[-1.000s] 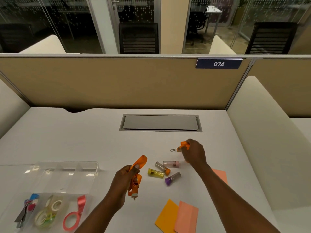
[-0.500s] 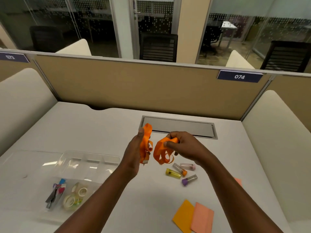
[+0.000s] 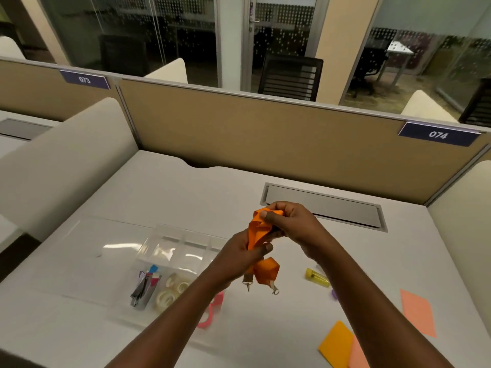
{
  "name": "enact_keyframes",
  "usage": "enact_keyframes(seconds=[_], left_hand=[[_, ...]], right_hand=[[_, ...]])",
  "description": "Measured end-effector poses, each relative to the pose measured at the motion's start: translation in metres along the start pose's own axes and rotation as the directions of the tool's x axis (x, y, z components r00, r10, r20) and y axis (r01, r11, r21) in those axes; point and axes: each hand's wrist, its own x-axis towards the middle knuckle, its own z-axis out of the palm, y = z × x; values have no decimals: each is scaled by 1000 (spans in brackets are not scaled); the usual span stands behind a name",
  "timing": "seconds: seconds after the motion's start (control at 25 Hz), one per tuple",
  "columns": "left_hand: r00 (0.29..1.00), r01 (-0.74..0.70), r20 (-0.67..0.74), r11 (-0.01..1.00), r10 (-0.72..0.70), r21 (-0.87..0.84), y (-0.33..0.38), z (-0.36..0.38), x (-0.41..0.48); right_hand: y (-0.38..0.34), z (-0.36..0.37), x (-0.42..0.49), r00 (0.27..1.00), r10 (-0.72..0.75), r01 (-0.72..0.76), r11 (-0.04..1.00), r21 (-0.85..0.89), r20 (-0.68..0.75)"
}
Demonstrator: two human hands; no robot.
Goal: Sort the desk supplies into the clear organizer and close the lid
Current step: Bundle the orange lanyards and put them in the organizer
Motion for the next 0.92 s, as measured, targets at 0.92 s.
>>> enact_keyframes(seconds=[0.92], left_hand=[[817, -189, -525, 971, 240, 148, -92, -159, -4]], right_hand=[[0, 234, 58, 795, 407, -594, 377, 710, 449]])
